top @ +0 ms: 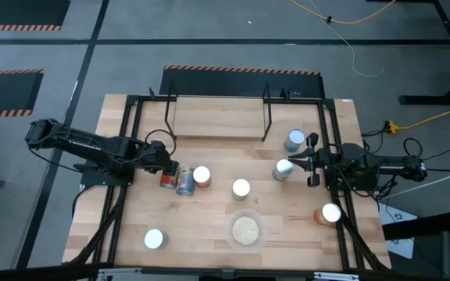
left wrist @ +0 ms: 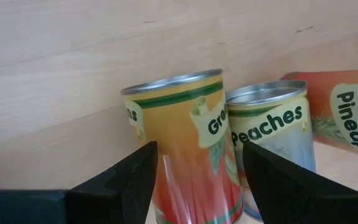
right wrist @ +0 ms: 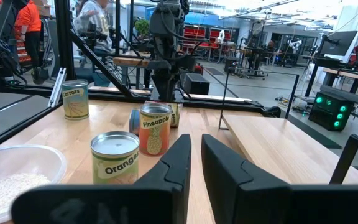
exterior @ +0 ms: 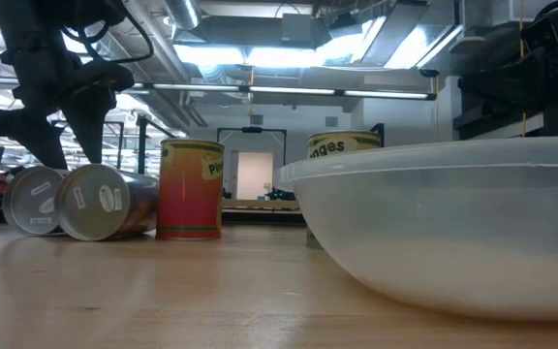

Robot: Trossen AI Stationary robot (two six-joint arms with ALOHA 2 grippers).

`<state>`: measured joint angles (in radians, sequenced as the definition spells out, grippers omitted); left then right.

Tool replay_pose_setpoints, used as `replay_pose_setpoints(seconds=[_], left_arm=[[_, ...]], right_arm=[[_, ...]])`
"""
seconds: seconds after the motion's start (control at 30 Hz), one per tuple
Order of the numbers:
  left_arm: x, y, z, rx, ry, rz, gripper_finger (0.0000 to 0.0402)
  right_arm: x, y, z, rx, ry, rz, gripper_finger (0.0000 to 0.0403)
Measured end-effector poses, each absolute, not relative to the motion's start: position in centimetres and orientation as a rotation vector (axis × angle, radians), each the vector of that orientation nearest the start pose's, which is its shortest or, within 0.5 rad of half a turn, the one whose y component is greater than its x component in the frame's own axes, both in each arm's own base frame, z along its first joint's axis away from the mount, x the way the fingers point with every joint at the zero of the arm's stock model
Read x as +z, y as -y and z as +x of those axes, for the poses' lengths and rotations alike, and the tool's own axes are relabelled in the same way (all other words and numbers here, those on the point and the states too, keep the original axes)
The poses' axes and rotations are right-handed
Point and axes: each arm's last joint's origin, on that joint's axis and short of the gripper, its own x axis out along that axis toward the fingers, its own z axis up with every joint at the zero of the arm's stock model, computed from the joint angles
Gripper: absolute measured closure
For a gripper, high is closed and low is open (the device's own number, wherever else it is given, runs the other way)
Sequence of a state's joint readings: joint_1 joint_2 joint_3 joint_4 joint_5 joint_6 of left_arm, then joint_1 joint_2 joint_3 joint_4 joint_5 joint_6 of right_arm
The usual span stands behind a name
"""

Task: Pick and place cans onto a shelf
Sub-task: Put the canned green bean on the shelf

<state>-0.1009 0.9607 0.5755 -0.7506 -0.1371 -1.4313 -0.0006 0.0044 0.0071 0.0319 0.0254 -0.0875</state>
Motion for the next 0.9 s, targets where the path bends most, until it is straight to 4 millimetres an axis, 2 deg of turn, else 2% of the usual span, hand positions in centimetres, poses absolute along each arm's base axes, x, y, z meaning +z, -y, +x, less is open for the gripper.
replay_pose_setpoints(seconds=[0.53,0.9], left_arm=[[19.63,1.18,15.87,0.789,-0.893,-1.079,0.0168],[19.6,1.17,15.86,0.782,-0.903,-1.055,0.0097]], right_arm=[[16.87,0.08,9.74,-0.028,0.034,-0.087,0.0358],[16.87,0.08,9.75,-0.028,0.033,-0.087,0.0358]])
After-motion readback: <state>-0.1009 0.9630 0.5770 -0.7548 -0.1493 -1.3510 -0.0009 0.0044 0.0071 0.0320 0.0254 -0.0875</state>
